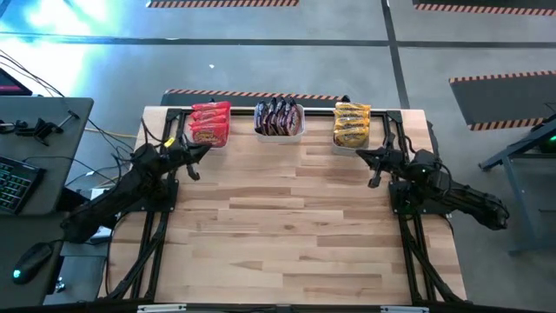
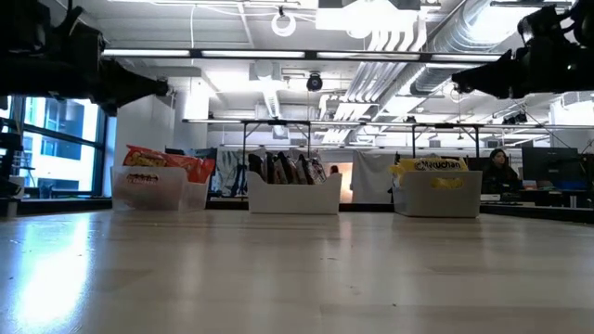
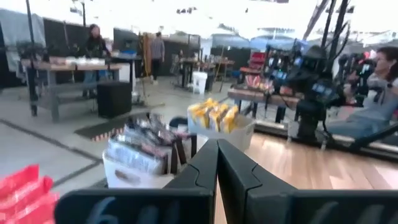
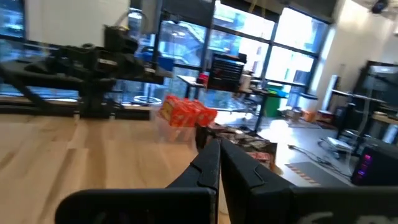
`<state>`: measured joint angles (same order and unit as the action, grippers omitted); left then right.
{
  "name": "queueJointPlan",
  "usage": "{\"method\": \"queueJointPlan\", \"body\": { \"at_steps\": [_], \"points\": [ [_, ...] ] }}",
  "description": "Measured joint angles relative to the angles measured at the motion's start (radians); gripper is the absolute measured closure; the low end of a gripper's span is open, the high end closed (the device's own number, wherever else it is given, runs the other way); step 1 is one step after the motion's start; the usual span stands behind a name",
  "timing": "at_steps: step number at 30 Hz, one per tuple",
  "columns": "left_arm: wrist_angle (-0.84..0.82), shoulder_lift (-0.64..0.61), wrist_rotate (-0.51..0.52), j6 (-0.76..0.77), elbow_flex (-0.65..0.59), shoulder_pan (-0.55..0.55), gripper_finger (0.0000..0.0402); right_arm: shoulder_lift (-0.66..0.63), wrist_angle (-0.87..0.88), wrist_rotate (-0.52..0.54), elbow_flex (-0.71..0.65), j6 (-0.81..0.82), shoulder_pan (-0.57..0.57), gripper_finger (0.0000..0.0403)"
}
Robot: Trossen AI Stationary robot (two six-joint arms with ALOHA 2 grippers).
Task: Sort Maruchan noodles
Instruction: Return to Home Position
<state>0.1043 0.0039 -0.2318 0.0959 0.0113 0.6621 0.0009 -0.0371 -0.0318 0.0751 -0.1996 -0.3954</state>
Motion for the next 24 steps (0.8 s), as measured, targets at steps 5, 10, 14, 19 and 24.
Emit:
{"method": "queueJointPlan", "body": {
  "at_steps": [5,10,14,19,24],
  "points": [
    [-0.002,0.0,-0.001,0.019,0.001,0.0,0.0401,0.0,-0.092,0.027,-0.064,0.015,-0.047,0.0403],
    [-0.059,0.005,0.01,0.027,0.0,0.0,0.0401,0.003,-0.055,0.127,-0.065,0.084,-0.106,0.0403],
    [-0.058,0.026,0.015,0.045,0.001,-0.001,0.0401,0.004,-0.025,0.163,-0.065,0.123,-0.123,0.0403],
    [-0.058,0.046,0.025,-0.004,0.001,-0.001,0.0401,0.011,0.001,0.143,-0.065,0.249,-0.122,0.0403],
    [-0.058,0.054,0.032,-0.004,0.001,-0.001,0.0401,0.013,0.004,0.13,-0.065,0.271,-0.121,0.0403]
  ]
}}
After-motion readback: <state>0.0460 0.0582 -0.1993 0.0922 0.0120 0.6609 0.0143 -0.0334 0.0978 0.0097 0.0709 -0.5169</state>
